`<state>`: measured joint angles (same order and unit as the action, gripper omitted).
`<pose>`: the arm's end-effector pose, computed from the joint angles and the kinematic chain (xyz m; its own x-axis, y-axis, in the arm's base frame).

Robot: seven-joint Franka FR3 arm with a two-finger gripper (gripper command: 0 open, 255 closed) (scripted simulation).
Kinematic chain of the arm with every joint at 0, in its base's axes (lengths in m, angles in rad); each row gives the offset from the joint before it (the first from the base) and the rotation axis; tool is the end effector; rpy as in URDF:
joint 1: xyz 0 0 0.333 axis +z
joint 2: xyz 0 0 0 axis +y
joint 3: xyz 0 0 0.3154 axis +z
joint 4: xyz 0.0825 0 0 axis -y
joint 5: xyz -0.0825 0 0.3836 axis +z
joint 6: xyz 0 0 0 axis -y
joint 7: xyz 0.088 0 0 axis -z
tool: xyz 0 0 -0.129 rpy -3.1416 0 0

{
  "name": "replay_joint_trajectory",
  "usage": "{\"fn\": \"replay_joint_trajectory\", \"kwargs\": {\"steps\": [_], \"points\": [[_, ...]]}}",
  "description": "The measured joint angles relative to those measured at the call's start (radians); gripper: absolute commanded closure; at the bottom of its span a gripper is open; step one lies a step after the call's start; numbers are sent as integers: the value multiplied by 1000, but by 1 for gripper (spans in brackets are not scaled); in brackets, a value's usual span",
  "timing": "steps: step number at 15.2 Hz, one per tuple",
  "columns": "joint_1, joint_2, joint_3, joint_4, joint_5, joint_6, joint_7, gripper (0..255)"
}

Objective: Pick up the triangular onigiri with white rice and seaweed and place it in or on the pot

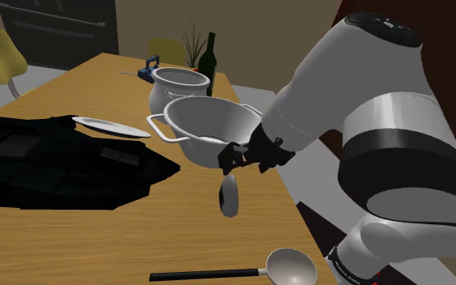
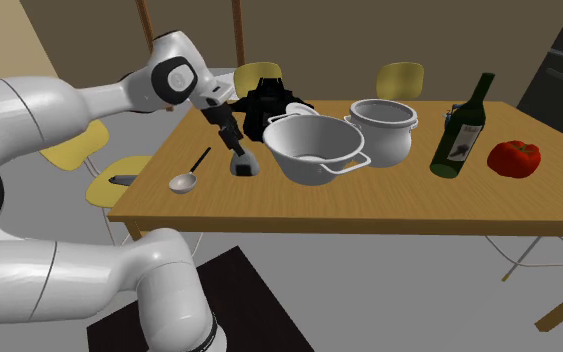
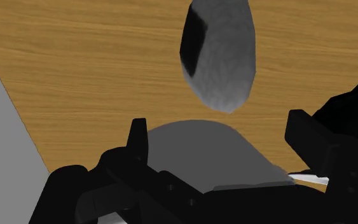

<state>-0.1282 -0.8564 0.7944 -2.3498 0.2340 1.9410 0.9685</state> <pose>0.2706 0.2994 0.5265 0.7998 -0.4284 0.4205 -0.4600 -0.8874 -0.0292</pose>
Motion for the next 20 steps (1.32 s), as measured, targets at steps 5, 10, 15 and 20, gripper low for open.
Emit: {"fn": "replay_joint_trajectory", "kwargs": {"steps": [5,10,15,20], "points": [[-24,19,45,-30,6,66,27,0],[-36,35,63,-61,9,116,27,0],[-37,36,64,-62,9,118,27,255],[-37,35,63,-61,9,118,27,255]]}}
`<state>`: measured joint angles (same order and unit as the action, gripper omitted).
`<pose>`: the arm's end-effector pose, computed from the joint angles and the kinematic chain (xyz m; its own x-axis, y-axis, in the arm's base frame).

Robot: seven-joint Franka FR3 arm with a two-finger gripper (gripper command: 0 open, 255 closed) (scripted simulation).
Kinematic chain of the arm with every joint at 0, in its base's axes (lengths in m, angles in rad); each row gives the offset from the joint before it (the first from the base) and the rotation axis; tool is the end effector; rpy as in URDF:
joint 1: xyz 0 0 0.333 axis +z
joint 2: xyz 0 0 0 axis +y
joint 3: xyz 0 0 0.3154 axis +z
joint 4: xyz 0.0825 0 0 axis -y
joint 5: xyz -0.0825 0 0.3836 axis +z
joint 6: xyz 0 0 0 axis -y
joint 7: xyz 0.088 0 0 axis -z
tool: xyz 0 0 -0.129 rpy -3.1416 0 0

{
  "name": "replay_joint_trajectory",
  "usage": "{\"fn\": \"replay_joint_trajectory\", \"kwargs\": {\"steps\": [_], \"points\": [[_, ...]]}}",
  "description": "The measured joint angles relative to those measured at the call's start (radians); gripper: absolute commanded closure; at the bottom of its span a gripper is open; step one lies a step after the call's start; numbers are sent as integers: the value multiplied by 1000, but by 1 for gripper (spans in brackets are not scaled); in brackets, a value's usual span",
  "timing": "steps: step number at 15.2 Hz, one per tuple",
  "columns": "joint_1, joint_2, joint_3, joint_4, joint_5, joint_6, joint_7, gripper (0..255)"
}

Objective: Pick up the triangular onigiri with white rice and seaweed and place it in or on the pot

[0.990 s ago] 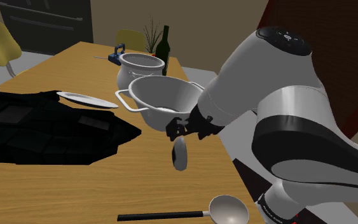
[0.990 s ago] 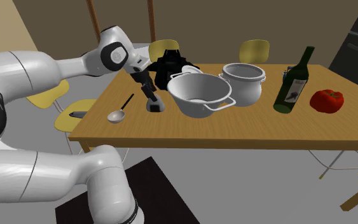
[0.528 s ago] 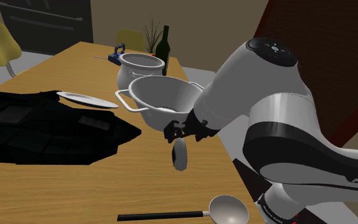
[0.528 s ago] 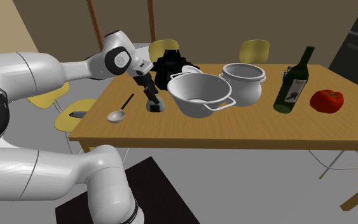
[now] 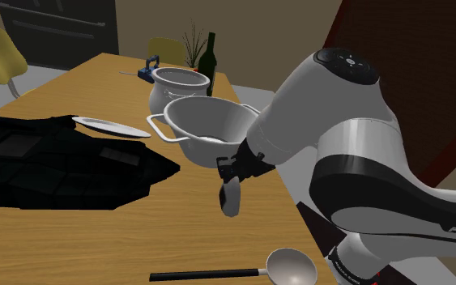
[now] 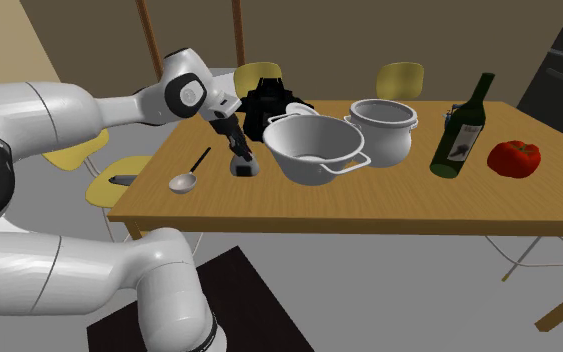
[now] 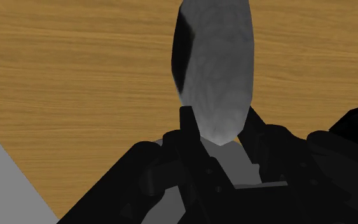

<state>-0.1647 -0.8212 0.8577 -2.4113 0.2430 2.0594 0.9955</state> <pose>0.2880 0.3008 0.4893 0.7875 -0.4397 0.4318 -0.4716 -0.8810 -0.0370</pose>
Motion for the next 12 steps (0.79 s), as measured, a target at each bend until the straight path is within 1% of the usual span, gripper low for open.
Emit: {"fn": "replay_joint_trajectory", "kwargs": {"steps": [5,12], "points": [[0,0,0,0,0,0,0,255],[-9,2,-34,71,-20,-71,-16,255]]}}
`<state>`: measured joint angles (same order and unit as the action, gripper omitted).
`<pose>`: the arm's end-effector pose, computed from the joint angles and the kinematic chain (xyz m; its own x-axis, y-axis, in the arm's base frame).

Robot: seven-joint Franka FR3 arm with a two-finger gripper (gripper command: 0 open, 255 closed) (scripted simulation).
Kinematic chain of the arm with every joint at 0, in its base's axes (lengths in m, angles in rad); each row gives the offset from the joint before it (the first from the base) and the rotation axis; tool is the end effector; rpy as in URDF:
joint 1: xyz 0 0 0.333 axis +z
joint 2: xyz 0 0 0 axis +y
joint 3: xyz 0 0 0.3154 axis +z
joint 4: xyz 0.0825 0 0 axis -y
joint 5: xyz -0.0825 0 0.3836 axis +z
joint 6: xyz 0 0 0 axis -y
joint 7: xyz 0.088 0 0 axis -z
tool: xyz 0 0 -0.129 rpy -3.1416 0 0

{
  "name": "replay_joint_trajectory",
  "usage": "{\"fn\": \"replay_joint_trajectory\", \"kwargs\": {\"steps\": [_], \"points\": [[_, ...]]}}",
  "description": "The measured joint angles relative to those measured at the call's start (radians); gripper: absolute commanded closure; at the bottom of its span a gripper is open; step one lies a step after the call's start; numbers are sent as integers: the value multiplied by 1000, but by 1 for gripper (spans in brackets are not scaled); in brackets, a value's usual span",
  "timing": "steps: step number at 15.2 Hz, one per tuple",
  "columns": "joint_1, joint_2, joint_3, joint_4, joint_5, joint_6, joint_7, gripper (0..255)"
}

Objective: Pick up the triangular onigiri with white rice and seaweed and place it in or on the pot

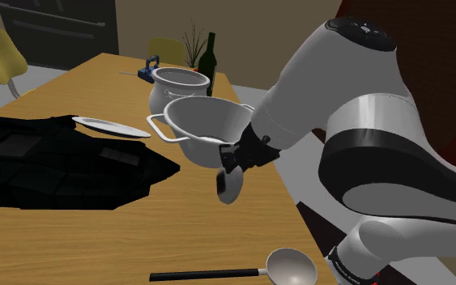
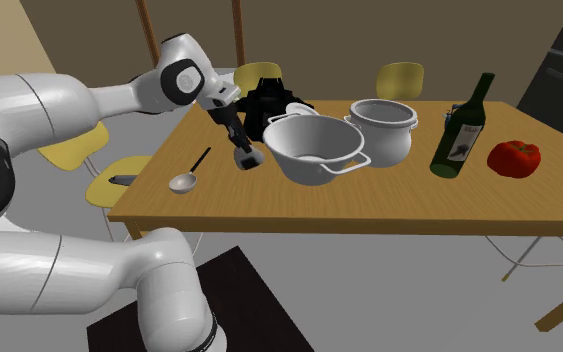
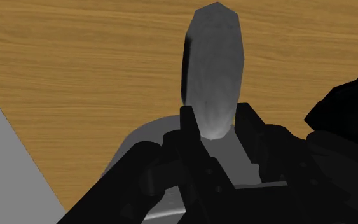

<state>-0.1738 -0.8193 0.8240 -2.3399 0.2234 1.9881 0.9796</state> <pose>0.2891 0.3009 0.5204 0.7879 -0.4396 0.4311 -0.4717 -0.8810 -0.0363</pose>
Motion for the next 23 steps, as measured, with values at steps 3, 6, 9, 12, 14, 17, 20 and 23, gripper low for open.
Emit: {"fn": "replay_joint_trajectory", "kwargs": {"steps": [3,6,9,12,14,17,20,23], "points": [[0,-3,-17,33,-8,-38,-7,255],[-8,4,-33,73,-19,-71,-16,255],[-13,8,-45,113,-27,-107,-21,255],[-22,18,-55,158,-37,-142,-27,255],[-28,25,-63,186,-44,-163,-31,255],[-36,35,-72,233,-53,-200,-36,255],[-44,46,-78,277,-61,-233,-39,255],[-55,63,-81,330,-71,-270,-42,255]]}}
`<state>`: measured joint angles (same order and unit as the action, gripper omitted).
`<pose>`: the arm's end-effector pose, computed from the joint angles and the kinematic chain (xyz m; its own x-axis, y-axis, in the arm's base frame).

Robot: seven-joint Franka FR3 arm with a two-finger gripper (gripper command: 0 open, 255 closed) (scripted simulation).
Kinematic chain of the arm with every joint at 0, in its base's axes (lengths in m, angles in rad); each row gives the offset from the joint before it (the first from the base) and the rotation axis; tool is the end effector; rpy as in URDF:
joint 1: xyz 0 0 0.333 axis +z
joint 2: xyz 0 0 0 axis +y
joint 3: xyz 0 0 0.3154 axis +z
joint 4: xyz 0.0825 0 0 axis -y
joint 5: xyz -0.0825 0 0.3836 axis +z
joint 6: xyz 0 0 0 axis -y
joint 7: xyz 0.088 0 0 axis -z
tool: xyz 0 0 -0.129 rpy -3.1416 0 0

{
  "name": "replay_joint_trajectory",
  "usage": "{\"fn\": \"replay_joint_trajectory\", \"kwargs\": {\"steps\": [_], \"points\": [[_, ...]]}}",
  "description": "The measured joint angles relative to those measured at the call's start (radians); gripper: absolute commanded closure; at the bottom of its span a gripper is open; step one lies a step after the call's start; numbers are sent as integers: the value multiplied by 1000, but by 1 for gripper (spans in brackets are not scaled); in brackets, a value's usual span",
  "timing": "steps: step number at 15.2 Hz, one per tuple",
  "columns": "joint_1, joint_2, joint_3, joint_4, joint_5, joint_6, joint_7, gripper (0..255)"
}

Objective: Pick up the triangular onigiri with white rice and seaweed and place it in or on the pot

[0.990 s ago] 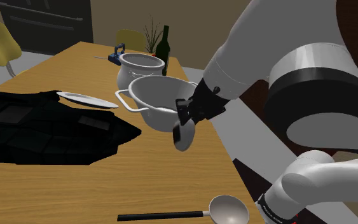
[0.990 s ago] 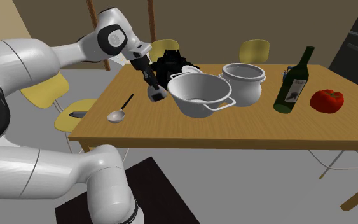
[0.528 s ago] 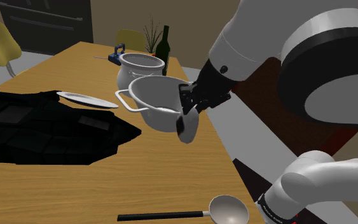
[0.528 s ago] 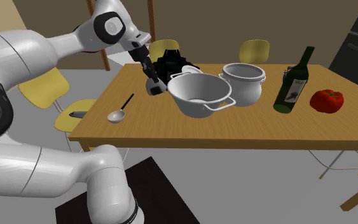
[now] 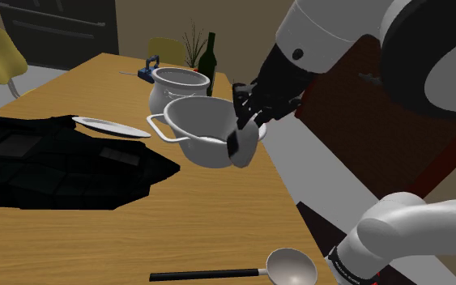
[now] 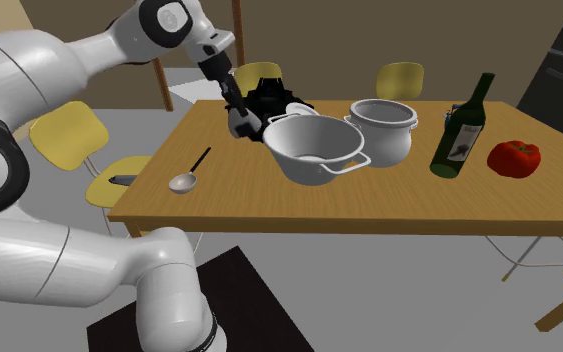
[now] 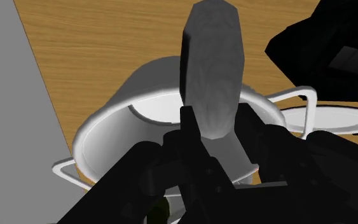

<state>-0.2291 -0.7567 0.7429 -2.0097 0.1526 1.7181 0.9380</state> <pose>0.2875 0.3022 0.6418 0.7880 -0.4395 0.4311 -0.4717 -0.8810 -0.0361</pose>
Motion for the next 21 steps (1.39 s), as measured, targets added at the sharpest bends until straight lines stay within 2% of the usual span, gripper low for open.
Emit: {"fn": "replay_joint_trajectory", "kwargs": {"steps": [11,15,21], "points": [[-41,65,-9,186,-34,-123,-13,255],[-80,126,-21,214,-65,-93,-52,255],[-170,282,-8,317,-139,-52,-105,255]]}}
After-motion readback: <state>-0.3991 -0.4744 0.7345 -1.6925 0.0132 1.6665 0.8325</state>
